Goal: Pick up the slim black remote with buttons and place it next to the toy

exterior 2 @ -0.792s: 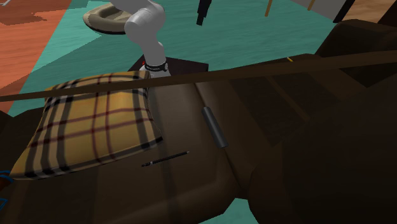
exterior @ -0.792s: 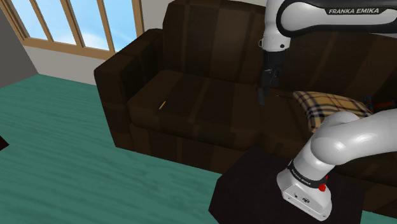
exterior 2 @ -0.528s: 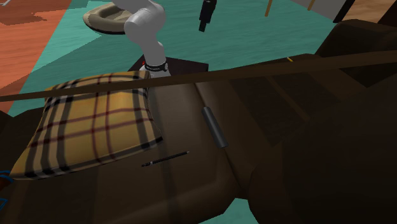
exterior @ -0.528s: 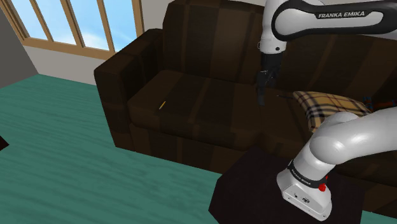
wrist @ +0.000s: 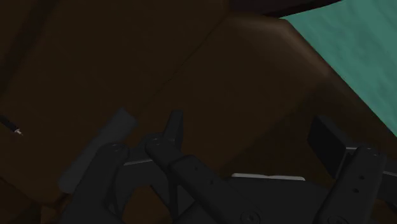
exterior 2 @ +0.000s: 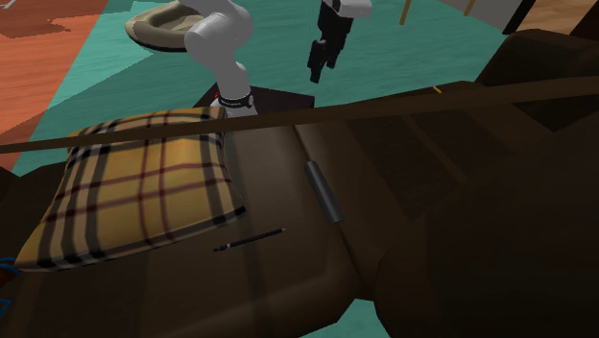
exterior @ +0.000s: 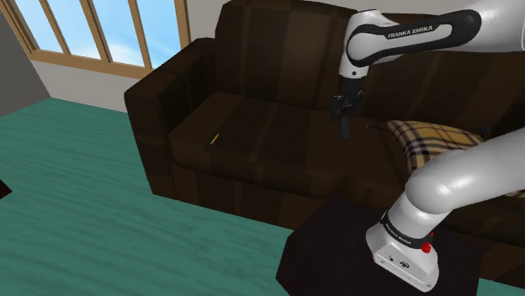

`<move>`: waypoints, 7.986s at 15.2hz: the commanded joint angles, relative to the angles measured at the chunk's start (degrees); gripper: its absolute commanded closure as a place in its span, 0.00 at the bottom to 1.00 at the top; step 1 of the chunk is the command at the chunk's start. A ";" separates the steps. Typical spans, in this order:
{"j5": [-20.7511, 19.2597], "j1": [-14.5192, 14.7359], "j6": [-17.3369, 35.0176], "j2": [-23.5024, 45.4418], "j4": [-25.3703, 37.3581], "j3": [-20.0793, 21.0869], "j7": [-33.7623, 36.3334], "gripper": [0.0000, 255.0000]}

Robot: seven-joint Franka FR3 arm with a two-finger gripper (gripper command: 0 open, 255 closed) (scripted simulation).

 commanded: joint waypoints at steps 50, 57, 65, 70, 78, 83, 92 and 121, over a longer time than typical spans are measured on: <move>11.31 -12.90 37.43 33.19 7.79 -14.65 6.85 1.00; 8.92 -12.85 32.17 29.42 9.57 -14.80 8.77 1.00; 7.01 -12.89 26.06 25.87 12.39 -14.67 10.38 1.00; 6.18 -12.93 22.22 24.08 14.55 -14.51 11.14 1.00; 5.29 -12.94 16.08 21.90 18.64 -14.21 12.05 1.00; 4.94 -12.92 12.25 20.96 21.59 -14.03 12.46 1.00; 3.32 -15.17 8.27 16.74 21.46 -16.55 8.51 1.00; 1.71 -27.95 3.17 19.41 28.63 -46.03 -33.26 1.00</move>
